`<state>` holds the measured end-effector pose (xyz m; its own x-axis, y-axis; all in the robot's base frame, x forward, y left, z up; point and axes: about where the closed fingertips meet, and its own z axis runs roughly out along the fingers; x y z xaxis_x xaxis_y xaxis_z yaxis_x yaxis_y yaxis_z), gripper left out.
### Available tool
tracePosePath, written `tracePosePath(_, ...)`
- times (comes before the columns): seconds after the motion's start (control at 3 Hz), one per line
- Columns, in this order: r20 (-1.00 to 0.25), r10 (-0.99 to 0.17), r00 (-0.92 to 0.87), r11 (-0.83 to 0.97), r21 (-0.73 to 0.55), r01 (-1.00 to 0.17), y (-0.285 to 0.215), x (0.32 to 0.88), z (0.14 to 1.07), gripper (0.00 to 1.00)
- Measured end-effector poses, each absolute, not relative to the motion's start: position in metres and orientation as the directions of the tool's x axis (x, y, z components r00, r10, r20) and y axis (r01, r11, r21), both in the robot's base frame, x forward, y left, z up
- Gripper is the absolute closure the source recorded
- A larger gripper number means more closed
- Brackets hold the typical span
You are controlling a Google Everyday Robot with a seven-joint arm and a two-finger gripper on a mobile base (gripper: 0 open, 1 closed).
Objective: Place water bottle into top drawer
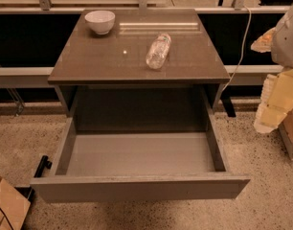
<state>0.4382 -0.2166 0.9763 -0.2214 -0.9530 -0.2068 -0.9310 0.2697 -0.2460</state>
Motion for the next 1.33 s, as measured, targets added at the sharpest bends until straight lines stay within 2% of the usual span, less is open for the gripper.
tracePosePath(0.67,-0.275,-0.937,-0.214,0.289,-0.272,-0.918,-0.2,0.457,0.975,0.0)
tracePosePath(1.33,-0.397,-0.899,-0.186,0.307,-0.267,-0.914,-0.17,0.535,0.979,0.0)
